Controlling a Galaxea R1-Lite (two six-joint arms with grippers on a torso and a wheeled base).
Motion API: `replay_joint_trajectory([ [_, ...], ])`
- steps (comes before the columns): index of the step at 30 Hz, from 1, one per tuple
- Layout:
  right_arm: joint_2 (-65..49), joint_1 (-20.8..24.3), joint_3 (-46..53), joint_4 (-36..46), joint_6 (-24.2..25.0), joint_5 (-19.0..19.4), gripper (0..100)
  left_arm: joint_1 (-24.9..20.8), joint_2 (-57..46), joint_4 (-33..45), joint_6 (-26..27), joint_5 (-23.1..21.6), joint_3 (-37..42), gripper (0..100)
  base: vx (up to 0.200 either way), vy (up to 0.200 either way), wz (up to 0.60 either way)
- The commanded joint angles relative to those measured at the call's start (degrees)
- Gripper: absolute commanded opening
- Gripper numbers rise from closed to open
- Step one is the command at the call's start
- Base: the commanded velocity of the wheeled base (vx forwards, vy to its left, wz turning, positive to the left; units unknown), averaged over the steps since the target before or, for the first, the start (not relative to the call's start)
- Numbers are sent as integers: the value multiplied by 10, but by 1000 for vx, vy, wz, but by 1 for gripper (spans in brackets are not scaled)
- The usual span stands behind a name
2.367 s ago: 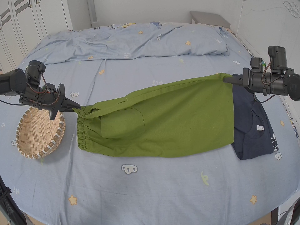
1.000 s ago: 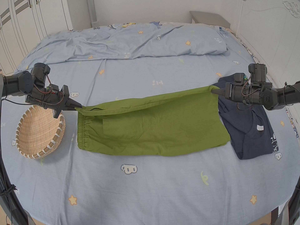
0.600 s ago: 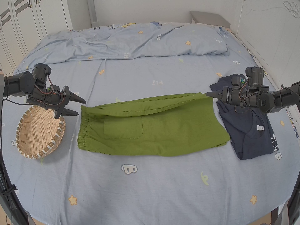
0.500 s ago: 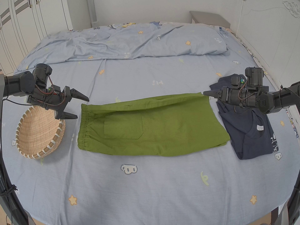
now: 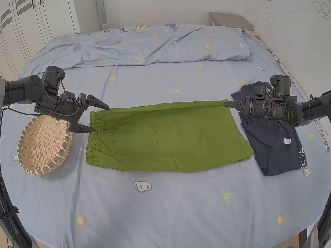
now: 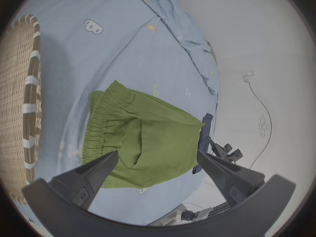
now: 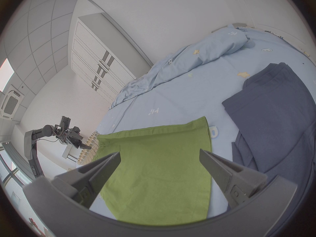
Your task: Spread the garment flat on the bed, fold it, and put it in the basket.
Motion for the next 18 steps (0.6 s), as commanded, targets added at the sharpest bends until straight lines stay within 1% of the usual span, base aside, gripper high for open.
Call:
replay_joint_trajectory([
  [1,-28,3,19,0,0,-1,100,3,12,-10,-1,1,0,100,0,0,0],
  [6,-79,3,71,1,3,-1,100,11,14,-7,-5,4,6,100,0,0,0],
  [8,-121,2,114,1,6,-2,100,25,3,-14,7,1,48,100,0,0,0],
  [9,-128,1,120,1,6,-2,100,29,-1,-14,10,-1,57,100,0,0,0],
  [10,-145,-2,137,1,6,-1,100,37,-15,-20,26,-1,84,100,0,0,0],
  [11,-145,-2,137,1,6,-1,100,37,-15,-20,26,-1,84,100,0,0,0],
  [12,-159,-5,158,3,6,-2,100,45,-23,-40,54,0,122,100,0,0,0],
  [13,-165,-5,173,3,6,-3,100,50,-27,-67,68,0,152,100,0,0,0],
  [14,-167,-5,180,2,6,-5,100,54,-29,-80,72,1,164,100,0,0,0],
  [17,-187,-8,220,-1,6,-5,100,63,-47,-159,82,1,242,100,0,0,0],
  [18,-191,-7,226,-1,6,-5,100,65,-49,-174,83,2,255,100,0,0,0],
])
